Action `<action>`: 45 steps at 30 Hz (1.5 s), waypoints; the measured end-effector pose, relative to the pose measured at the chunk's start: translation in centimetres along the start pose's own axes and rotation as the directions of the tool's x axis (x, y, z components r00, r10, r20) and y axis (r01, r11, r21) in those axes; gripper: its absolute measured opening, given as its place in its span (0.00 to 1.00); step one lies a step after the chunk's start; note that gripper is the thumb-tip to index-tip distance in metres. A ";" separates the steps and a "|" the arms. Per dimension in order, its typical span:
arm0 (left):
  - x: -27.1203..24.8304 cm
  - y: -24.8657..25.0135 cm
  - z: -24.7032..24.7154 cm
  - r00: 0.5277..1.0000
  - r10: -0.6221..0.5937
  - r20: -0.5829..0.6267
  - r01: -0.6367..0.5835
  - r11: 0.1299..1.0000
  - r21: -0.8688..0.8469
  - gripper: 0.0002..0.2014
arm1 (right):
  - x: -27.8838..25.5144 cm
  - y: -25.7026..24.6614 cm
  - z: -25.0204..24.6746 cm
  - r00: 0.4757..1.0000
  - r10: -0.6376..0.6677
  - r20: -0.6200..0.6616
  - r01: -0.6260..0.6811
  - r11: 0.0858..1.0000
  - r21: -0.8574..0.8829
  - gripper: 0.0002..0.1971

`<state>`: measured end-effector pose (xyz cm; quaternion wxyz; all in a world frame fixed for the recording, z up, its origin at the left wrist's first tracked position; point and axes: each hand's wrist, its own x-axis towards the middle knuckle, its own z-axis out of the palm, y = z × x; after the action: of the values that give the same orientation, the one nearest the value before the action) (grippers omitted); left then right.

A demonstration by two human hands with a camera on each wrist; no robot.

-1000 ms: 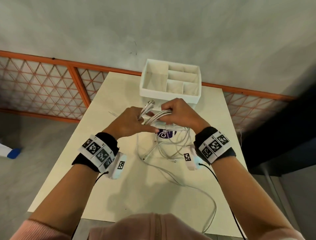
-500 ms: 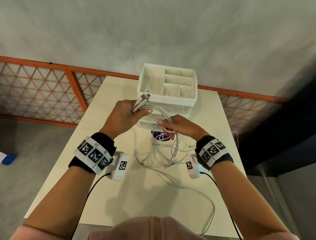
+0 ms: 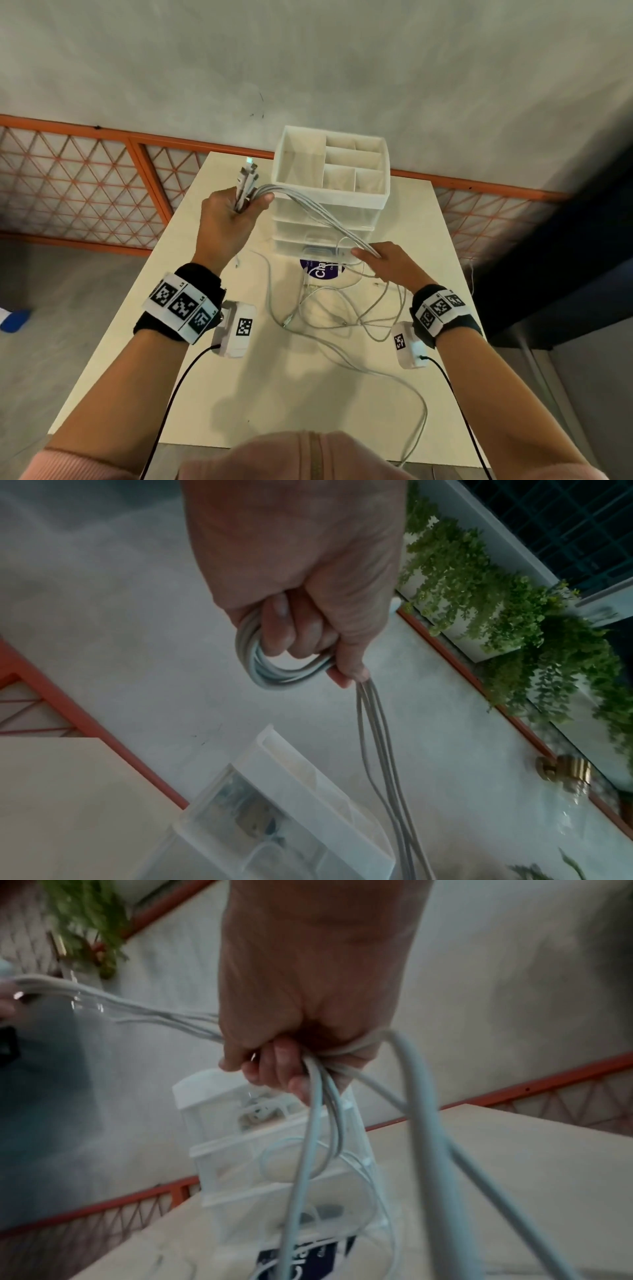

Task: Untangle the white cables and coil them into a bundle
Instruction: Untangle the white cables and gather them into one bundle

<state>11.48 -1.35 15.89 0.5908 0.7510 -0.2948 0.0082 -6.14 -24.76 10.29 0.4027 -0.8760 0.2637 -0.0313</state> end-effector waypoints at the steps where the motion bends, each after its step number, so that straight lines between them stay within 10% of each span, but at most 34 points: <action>1: 0.0 -0.2 -0.1 1.000 -0.014 -0.020 0.014 1.000 0.001 0.19 | -0.1 0.6 -0.3 1.000 0.026 0.008 -0.026 1.000 0.004 0.24; 6: -0.3 -1.7 0.0 0.997 -0.057 -0.052 0.065 0.985 0.162 0.17 | -0.3 1.5 -2.5 0.985 0.051 -0.166 -0.051 0.999 0.004 0.19; 10: -0.9 -2.6 0.3 0.943 -0.329 0.047 0.282 0.868 0.408 0.18 | -0.1 -1.2 -4.5 0.956 -0.092 -0.279 0.106 0.994 0.037 0.16; 16: -1.9 -0.4 1.9 0.938 -0.212 0.274 0.165 0.969 0.185 0.24 | -0.4 -5.6 -4.5 0.978 -0.181 0.102 0.202 0.946 -0.255 0.14; 21: -3.1 1.2 5.0 0.794 -0.134 0.592 0.169 0.986 -0.004 0.25 | -0.5 -8.7 -2.2 0.936 -0.299 0.184 0.327 0.934 -0.143 0.07; 29: -2.4 2.0 5.0 0.883 -0.008 0.470 -0.015 0.999 0.045 0.02 | -0.5 -6.5 -3.3 0.964 -0.203 0.170 0.193 0.979 0.073 0.12; 37: 0.3 2.4 2.7 0.986 0.146 0.079 -0.149 0.989 0.024 0.07 | 0.0 1.7 -2.0 0.994 0.106 -0.020 -0.107 0.994 -0.014 0.20; 45: -0.1 -0.3 2.5 0.973 0.170 0.159 -0.203 0.954 0.220 0.14 | 1.2 3.7 -4.4 0.923 0.046 -0.383 -0.105 0.985 -0.137 0.22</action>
<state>10.66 -3.47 14.83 0.4727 0.7830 -0.4016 0.0466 -7.92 -30.37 10.37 0.2761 -0.8712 0.3716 -0.1633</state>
